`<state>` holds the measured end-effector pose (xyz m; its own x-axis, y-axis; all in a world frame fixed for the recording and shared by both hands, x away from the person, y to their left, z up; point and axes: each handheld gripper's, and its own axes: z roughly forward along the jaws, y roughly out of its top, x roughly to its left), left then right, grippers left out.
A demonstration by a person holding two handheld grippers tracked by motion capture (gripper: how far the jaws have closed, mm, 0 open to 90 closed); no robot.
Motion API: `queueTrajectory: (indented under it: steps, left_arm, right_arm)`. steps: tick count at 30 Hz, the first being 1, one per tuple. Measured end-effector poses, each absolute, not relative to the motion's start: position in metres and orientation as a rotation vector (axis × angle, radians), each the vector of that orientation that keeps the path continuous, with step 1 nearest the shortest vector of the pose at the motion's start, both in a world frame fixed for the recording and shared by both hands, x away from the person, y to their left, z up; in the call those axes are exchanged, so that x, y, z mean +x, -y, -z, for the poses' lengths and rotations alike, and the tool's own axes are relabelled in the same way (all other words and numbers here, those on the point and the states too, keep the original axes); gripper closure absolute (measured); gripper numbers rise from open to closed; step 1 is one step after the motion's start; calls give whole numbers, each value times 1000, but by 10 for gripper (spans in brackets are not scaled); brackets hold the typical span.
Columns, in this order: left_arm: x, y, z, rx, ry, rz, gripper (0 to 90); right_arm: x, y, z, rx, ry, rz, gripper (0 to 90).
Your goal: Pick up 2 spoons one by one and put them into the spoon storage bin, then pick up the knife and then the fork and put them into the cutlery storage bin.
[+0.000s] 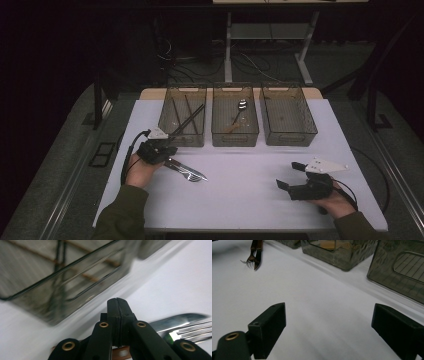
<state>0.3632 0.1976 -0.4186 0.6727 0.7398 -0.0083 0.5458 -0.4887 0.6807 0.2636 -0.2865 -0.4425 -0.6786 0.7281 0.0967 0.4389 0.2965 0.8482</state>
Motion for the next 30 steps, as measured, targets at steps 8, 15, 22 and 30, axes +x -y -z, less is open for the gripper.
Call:
queueTrajectory:
  steps: [8, 15, 22, 30]
  left_arm:
    - [375, -213, 429, 2245, -1049, -395, 895]
    - [377, -213, 433, 2287, -1058, -407, 896]
    - [375, -212, 436, 2320, -1045, -392, 896]
    - [369, -219, 435, 2329, -1033, -367, 896]
  right_arm:
    - [264, 287, 443, 1062, -2259, -1329, 121]
    - [264, 287, 443, 1060, -2258, -1333, 121]
    - [265, 287, 443, 1062, -2260, -1326, 121]
    - [265, 288, 443, 1065, -2261, -1324, 121]
